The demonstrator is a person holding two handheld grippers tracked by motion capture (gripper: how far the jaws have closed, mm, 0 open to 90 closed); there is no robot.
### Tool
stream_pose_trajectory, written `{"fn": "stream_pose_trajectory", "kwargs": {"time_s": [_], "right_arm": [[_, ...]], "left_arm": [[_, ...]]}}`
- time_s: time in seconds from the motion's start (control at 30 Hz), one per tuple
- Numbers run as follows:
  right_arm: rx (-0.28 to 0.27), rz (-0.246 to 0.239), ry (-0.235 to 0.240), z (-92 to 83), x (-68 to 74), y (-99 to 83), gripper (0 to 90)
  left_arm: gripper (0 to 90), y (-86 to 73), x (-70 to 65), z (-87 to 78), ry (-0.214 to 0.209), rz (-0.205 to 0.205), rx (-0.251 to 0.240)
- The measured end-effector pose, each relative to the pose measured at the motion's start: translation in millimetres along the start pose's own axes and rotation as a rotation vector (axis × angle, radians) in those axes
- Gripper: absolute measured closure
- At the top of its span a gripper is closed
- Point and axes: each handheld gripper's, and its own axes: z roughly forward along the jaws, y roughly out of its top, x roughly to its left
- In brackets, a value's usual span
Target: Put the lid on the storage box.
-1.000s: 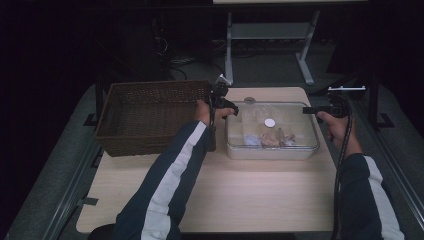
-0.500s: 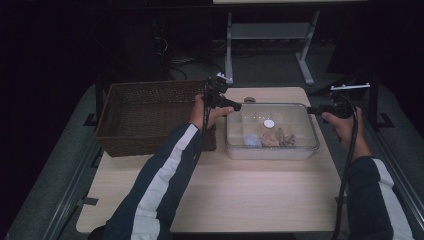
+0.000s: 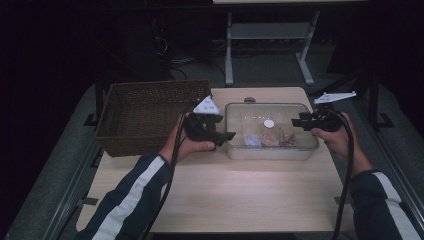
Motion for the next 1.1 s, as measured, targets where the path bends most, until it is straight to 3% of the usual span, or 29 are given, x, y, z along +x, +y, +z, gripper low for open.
{"fn": "stream_pose_trajectory", "kwargs": {"time_s": [0.1,0.3,0.4,0.53,0.6,0.67,0.73,0.9,1.1], "right_arm": [[0.007,-0.025,0.033,3.7,17.7,-0.2,48.5],[-0.003,-0.097,0.075,6.3,49.8,-4.8,43.9],[0.001,-0.122,0.113,7.4,64.1,-10.2,40.3],[0.022,-0.186,0.108,8.2,83.0,-20.2,36.7],[0.033,-0.229,0.098,7.8,91.7,-26.1,35.2],[0.041,-0.254,0.093,7.2,97.2,-30.7,33.9],[0.05,-0.281,0.083,6.1,101.7,-36.3,31.8],[0.054,-0.319,0.077,0.8,105.4,-55.3,30.0],[0.077,-0.333,0.06,-1.4,102.9,-86.8,28.3]], "left_arm": [[27.4,-19.8,-4.7,-18.4,-0.003,-0.001,-0.004],[27.1,-56.4,-4.5,-42.5,0.021,-0.006,0.038],[26.2,-78.2,-1.5,-53.9,0.039,0.026,0.076],[26.1,-106.0,5.8,-65.0,0.058,0.002,0.091],[25.7,-120.7,8.5,-68.1,0.082,0.028,0.14],[22.6,-136.1,11.4,-71.4,0.095,0.044,0.159],[22.7,-152.2,17.5,-74.6,0.066,-0.012,0.141],[22.1,-185.1,21.6,-73.8,0.079,-0.002,0.191],[21.5,-210.1,16.1,-67.4,0.07,0.001,0.215]]}}
